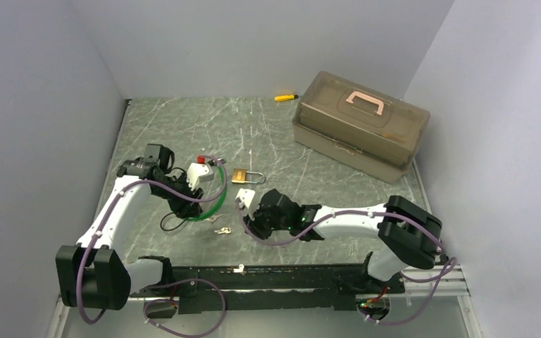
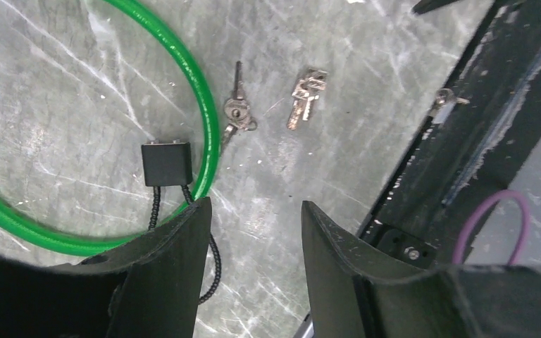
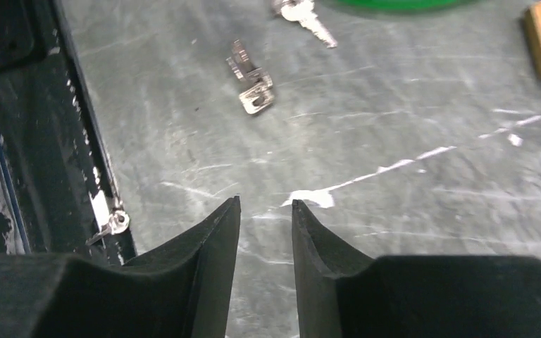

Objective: Unlock with the key
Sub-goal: Place the lock at the center of the board, then pick up the key from the center of the board.

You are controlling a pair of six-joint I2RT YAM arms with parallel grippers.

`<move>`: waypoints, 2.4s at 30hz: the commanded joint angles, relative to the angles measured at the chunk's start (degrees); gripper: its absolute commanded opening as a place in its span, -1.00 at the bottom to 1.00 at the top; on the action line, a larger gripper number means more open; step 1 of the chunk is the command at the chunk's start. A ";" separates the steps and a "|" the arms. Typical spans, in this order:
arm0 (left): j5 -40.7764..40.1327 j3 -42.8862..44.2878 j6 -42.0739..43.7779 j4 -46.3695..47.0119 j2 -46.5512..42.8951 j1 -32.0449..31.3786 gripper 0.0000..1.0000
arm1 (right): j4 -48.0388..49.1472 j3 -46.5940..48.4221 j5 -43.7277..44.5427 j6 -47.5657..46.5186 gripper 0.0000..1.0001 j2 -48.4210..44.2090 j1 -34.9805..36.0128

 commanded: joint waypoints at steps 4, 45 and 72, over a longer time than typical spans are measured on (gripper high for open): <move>-7.78 -1.77 -1.32 14.43 10.53 1.05 0.08 | 6.64 -3.05 -4.31 6.38 -0.24 -7.01 -5.38; 4.04 -1.90 1.27 -1.22 -1.11 4.39 -0.43 | 4.59 16.53 7.12 2.33 -0.10 19.96 0.74; 23.71 -0.35 10.12 -3.92 -6.39 6.97 -0.09 | 9.62 7.16 -5.19 8.41 -1.00 0.05 -4.36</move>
